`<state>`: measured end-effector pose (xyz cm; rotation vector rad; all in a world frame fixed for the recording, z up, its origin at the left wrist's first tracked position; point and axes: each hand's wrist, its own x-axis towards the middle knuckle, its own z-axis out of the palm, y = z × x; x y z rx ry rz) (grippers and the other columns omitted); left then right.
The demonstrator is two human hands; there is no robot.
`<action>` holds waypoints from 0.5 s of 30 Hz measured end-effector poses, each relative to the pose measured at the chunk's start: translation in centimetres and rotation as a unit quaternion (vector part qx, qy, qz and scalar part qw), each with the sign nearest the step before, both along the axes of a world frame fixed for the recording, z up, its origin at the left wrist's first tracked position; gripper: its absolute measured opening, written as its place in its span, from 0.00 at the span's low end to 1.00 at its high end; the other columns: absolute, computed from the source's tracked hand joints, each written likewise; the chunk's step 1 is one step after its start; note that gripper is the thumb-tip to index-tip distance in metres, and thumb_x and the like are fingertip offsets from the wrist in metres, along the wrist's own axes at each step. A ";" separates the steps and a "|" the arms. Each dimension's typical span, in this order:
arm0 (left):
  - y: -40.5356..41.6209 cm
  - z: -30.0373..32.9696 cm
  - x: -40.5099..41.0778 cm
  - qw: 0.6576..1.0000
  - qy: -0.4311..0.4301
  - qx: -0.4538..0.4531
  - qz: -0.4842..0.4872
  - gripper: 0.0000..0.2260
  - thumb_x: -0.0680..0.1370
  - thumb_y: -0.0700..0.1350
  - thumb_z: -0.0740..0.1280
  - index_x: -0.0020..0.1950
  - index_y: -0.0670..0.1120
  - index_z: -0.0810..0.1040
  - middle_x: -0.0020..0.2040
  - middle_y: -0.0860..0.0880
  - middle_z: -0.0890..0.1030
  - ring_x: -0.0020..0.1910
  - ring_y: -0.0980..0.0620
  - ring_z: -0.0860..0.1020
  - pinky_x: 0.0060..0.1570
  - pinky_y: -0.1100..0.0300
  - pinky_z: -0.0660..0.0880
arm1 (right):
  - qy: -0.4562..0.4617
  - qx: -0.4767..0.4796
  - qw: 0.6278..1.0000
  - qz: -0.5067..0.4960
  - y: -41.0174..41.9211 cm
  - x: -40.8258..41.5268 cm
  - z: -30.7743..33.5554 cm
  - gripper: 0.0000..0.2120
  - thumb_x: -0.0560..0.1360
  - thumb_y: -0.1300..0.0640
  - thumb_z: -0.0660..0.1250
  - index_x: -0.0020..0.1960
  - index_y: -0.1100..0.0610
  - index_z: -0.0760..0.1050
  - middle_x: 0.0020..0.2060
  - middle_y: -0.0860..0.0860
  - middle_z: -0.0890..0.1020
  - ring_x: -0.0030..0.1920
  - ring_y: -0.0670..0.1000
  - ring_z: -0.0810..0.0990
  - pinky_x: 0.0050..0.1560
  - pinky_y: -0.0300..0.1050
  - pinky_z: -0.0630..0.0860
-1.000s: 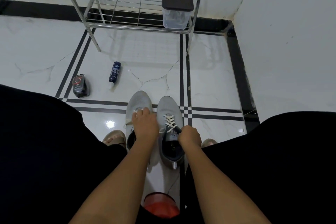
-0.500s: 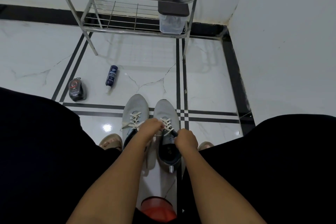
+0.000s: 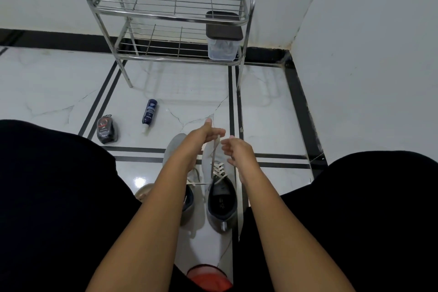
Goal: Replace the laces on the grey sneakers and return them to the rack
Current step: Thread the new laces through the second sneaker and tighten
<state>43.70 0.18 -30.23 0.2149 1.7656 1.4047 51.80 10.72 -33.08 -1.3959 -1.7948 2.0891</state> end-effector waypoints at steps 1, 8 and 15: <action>0.1 -0.2 0.1 1.000 0.001 0.002 0.007 0.26 0.82 0.61 0.46 0.56 0.52 0.83 0.61 0.56 0.80 0.65 0.60 0.72 0.64 0.53 0.59 | 0.016 -0.024 1.000 0.012 0.0 0.0 0.6 0.08 0.78 0.54 0.62 0.49 0.55 0.79 0.47 0.50 0.82 0.52 0.49 0.79 0.51 0.44 0.73; 0.2 -1.2 0.8 0.996 0.022 -0.006 0.086 0.25 0.84 0.57 0.46 0.65 0.48 0.77 0.67 0.51 0.76 0.69 0.54 0.68 0.60 0.58 0.57 | 0.011 -0.110 0.986 0.123 0.1 1.1 1.1 0.09 0.79 0.55 0.61 0.43 0.53 0.77 0.42 0.49 0.82 0.49 0.49 0.81 0.60 0.51 0.64; -1.2 -3.3 0.7 0.953 -0.080 -0.040 0.288 0.17 0.80 0.49 0.61 0.67 0.44 0.73 0.61 0.49 0.75 0.56 0.49 0.73 0.50 0.58 0.65 | -0.179 0.114 0.967 0.139 4.4 1.6 -0.8 0.05 0.71 0.58 0.72 0.38 0.58 0.78 0.35 0.52 0.81 0.39 0.51 0.82 0.51 0.47 0.81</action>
